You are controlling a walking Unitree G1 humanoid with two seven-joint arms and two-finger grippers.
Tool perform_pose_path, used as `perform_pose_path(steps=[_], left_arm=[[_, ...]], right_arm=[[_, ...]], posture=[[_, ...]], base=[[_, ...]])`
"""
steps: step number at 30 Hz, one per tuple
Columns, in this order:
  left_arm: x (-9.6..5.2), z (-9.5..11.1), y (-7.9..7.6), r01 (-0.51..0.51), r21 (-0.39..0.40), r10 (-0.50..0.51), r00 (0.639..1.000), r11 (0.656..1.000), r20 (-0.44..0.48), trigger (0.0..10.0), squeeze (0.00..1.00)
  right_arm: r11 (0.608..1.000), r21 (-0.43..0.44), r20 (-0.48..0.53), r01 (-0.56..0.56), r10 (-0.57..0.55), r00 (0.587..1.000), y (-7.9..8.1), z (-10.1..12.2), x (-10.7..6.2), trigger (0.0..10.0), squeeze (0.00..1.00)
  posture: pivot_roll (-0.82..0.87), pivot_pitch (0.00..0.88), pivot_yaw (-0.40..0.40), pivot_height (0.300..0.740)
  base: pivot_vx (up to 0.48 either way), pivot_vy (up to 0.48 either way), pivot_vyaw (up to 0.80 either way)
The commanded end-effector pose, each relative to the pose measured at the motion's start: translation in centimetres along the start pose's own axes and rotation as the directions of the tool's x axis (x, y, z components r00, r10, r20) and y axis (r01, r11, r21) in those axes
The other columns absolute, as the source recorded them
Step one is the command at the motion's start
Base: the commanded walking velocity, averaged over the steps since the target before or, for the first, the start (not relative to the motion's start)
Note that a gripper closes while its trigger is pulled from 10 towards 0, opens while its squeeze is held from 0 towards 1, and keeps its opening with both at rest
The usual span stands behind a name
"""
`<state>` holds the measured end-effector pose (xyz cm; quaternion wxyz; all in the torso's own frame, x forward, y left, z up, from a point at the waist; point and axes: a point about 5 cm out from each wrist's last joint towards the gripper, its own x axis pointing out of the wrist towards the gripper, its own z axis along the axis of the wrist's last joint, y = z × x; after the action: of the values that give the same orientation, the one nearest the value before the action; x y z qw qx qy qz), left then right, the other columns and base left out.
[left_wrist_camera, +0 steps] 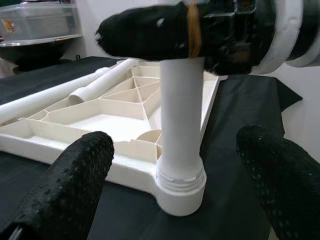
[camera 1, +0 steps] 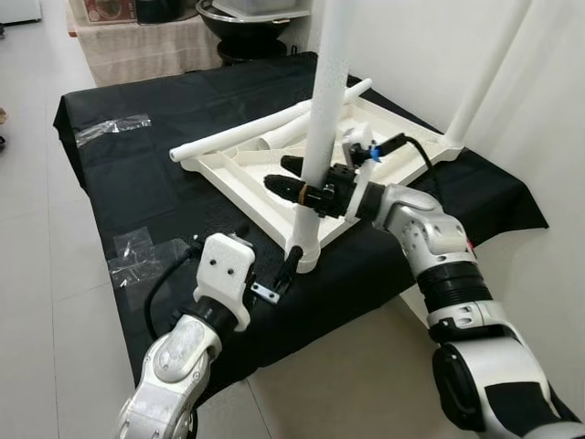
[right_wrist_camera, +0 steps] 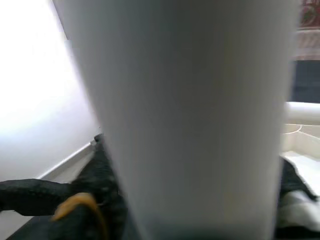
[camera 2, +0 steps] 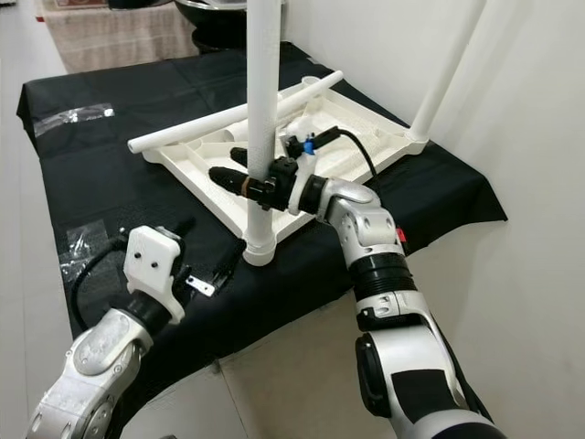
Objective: Building children table
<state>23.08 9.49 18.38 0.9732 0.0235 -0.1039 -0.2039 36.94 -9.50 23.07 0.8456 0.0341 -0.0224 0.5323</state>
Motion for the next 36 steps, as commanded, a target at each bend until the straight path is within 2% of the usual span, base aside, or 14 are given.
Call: perform_pose_path(steps=[1, 13, 15, 16, 17, 19, 21, 24, 26, 27, 30, 32, 35, 36], left_arm=[[0.0, 0.1, 0.1, 0.004, 0.010, -0.004, 1.000, 1.000, 0.010, 10.0, 0.00], [0.2, 0.1, -0.4, 0.022, 0.001, -0.022, 1.000, 1.000, 0.013, 10.0, 0.00], [0.5, 0.1, -0.3, 0.030, 0.005, -0.030, 0.999, 1.000, 0.016, 10.0, 0.00], [0.5, 0.1, -0.3, 0.030, 0.005, -0.030, 0.999, 1.000, 0.016, 10.0, 0.00], [0.5, 0.1, -0.2, 0.031, 0.008, -0.031, 0.999, 1.000, 0.015, 10.0, 0.00], [0.6, 0.1, -0.1, 0.032, 0.011, -0.032, 0.999, 0.999, 0.016, 10.0, 0.00], [0.6, 0.1, -0.1, 0.032, 0.011, -0.032, 0.999, 0.999, 0.016, 10.0, 0.00], [0.7, 0.1, -0.2, 0.037, 0.009, -0.037, 0.999, 0.999, 0.018, 10.0, 0.00], [0.7, 0.1, -0.3, 0.040, 0.007, -0.040, 0.999, 0.999, 0.018, 10.0, 0.00], [0.7, 0.1, -0.4, 0.042, 0.005, -0.042, 0.999, 0.999, 0.017, 10.0, 0.00], [0.7, 0.1, -0.5, 0.045, 0.004, -0.045, 0.999, 0.999, 0.016, 10.0, 0.00], [0.6, 0.0, -0.4, 0.044, 0.003, -0.044, 0.999, 0.999, 0.015, 10.0, 0.00], [0.6, 0.0, -0.4, 0.044, 0.004, -0.044, 0.999, 0.999, 0.015, 10.0, 0.00], [0.6, 0.0, -0.5, 0.044, 0.005, -0.044, 0.999, 0.999, 0.016, 10.0, 0.00]], right_arm=[[0.998, -0.035, 0.008, -0.048, 0.049, 0.999, 0.7, 0.3, 0.9, 0.0, 0.00], [0.935, -0.002, 0.023, 0.356, -0.356, 0.934, -1.9, -0.4, -0.2, 0.0, 0.00], [0.745, -0.031, 0.011, 0.666, -0.666, 0.746, -3.8, -1.0, -2.1, 0.0, 0.00], [0.745, -0.031, 0.011, 0.666, -0.666, 0.746, -3.8, -1.0, -2.1, 0.0, 0.00], [0.652, -0.053, 0.013, 0.756, -0.757, 0.654, -4.4, -1.1, -2.9, 0.0, 0.00], [0.363, -0.096, 0.013, 0.927, -0.931, 0.366, -5.2, -1.2, -5.7, 0.0, 0.00], [0.363, -0.096, 0.013, 0.927, -0.931, 0.366, -5.2, -1.2, -5.7, 0.0, 0.00], [0.176, -0.109, 0.034, 0.978, -0.983, 0.181, -4.7, -0.8, -7.2, 0.0, 0.00], [0.149, -0.105, 0.043, 0.983, -0.987, 0.154, -4.0, -0.6, -6.9, 0.0, 0.00], [0.181, -0.079, 0.037, 0.980, -0.982, 0.184, -3.4, -0.6, -6.2, 10.0, 0.00], [0.264, -0.058, 0.057, 0.963, -0.962, 0.268, -2.7, -0.4, -4.6, 10.0, 0.00], [0.300, -0.050, 0.086, 0.953, -0.949, 0.304, -2.6, -0.4, -4.0, 10.0, 1.00], [0.301, -0.039, 0.084, 0.953, -0.949, 0.303, -2.7, -0.5, -4.0, 10.0, 1.00], [0.308, -0.050, 0.091, 0.950, -0.946, 0.311, -3.0, -0.5, -4.1, 10.0, 0.80]], posture=[[0.02, 0.035, -0.083, 0.740], [0.02, 0.039, -0.073, 0.740], [0.02, 0.041, -0.069, 0.740], [0.02, 0.041, -0.069, 0.740], [0.02, 0.041, -0.069, 0.740], [0.02, 0.042, -0.065, 0.740], [0.02, 0.042, -0.065, 0.740], [0.01, 0.043, -0.061, 0.740], [0.01, 0.043, -0.061, 0.740], [0.01, 0.043, -0.060, 0.740], [0.01, 0.039, -0.059, 0.740], [0.01, 0.039, -0.059, 0.740], [0.01, 0.033, -0.063, 0.740], [0.01, 0.029, -0.067, 0.740]], base=[[0.000, 0.000, 0.00], [0.000, 0.000, 0.00], [0.000, 0.000, 0.00], [0.000, 0.000, 0.00], [0.000, 0.000, 0.00], [0.000, 0.000, 0.00], [0.000, 0.000, 0.00], [0.000, 0.000, 0.00], [0.000, 0.000, 0.00], [0.000, 0.000, 0.00], [0.000, 0.000, 0.00], [0.000, 0.000, 0.00], [0.000, 0.000, 0.00], [0.000, 0.000, 0.00]])
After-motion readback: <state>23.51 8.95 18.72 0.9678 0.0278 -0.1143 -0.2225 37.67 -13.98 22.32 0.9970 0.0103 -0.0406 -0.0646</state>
